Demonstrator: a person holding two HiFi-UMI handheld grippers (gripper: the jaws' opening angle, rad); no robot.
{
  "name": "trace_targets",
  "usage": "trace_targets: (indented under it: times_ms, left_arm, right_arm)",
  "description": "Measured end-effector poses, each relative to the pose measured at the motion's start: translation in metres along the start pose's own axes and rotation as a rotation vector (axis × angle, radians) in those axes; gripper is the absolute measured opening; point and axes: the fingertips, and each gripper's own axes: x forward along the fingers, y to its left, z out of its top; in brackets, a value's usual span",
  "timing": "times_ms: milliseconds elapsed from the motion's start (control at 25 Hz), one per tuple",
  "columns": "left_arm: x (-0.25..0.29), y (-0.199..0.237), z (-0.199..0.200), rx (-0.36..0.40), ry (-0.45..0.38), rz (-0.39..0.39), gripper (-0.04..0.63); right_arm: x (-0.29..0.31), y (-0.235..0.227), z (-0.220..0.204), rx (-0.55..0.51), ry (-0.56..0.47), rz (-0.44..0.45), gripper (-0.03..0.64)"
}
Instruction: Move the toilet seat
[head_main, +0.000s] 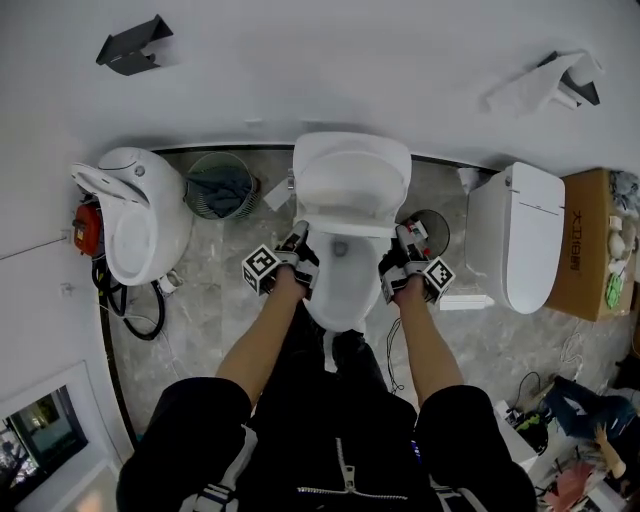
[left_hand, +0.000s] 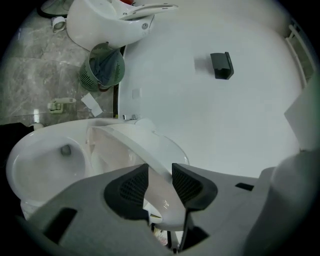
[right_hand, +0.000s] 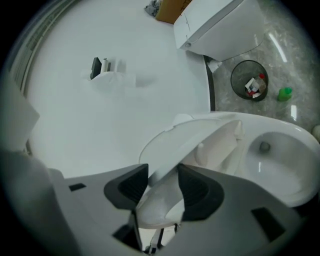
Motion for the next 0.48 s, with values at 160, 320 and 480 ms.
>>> trace_targets:
  times_ms: [160,320,480]
  left_arm:
    - [0.028,-0.017,0.011,-0.025,-0.02,0.006,0.146]
    - [0.05,-0.026,0.021,-0.038,-0.019,0.001,0.141]
    - [0.07,-0.031,0.029,-0.039,-0.008,0.001,0.14]
  right_arm:
    - [0.029,0.013,0.014,0.01,-0.029,0.012,0.196]
    - [0.051,0.021,0.023,0.028,-0.067,0.011,0.196]
    - [0.071,0.032,0.029,0.027,-0.066,0.009,0.196]
